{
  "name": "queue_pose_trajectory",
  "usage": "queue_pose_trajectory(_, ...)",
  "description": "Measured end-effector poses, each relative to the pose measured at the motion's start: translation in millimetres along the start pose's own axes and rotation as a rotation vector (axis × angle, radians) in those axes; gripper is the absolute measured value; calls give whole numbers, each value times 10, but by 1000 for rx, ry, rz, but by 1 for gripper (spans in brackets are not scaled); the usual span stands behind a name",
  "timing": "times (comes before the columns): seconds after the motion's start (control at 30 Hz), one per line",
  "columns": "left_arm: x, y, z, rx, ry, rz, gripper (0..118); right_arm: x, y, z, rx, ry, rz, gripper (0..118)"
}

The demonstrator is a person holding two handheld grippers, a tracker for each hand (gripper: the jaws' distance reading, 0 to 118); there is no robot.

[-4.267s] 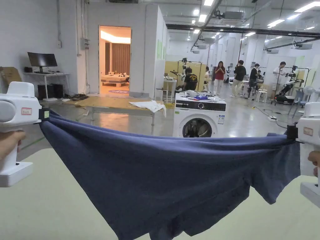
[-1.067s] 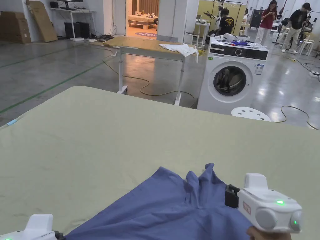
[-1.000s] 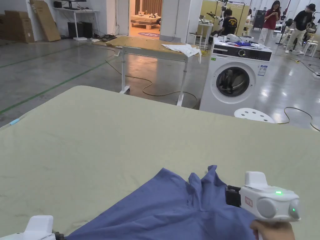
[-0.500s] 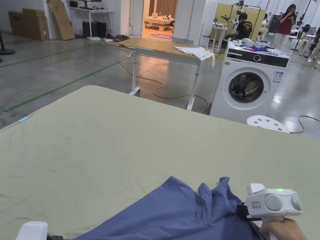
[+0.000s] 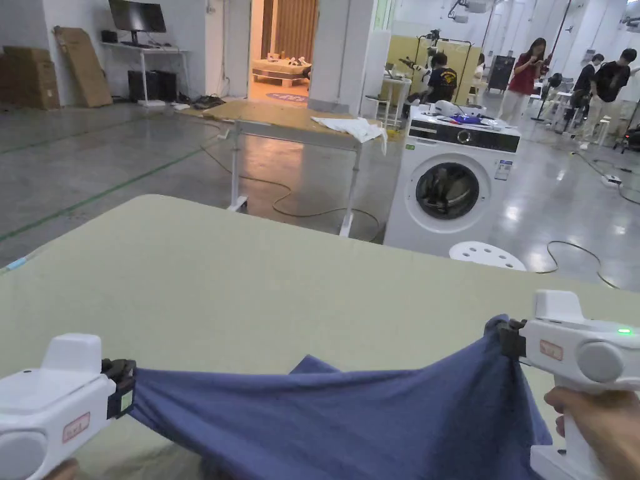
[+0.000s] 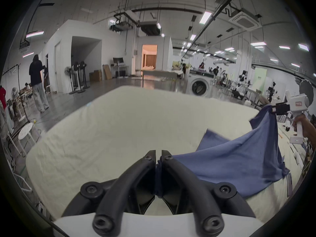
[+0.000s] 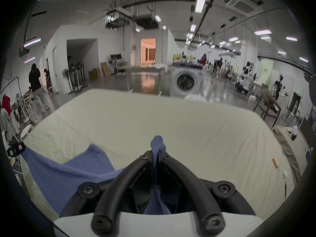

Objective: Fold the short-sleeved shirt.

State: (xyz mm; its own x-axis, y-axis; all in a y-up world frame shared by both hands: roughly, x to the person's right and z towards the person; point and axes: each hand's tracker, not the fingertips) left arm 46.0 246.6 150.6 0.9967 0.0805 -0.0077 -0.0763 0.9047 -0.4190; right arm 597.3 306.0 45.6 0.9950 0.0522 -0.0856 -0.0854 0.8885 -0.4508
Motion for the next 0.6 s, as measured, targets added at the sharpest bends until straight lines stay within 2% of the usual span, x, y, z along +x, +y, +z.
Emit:
queue_pose_trajectory(0.1,120,490,2,63,-26,-10,1,184,333,451,100,-70,23,3)
queue_pose_trajectory(0.2,308,1041,14,118,-57,-8,1,332,649,894,162,-117,-7,3)
queue_pose_trajectory(0.3,501,1587,-15,160,-83,-17,1,478,917,1167,224,-169,3,3)
queue_pose_trajectory(0.47,838,2365,-50,222,-117,-44,1,685,1304,1326,298,-255,-2,3)
queue_pose_trajectory(0.6,1022,2815,-168,243,-121,-84,1,804,1577,1335,326,-284,-15,3)
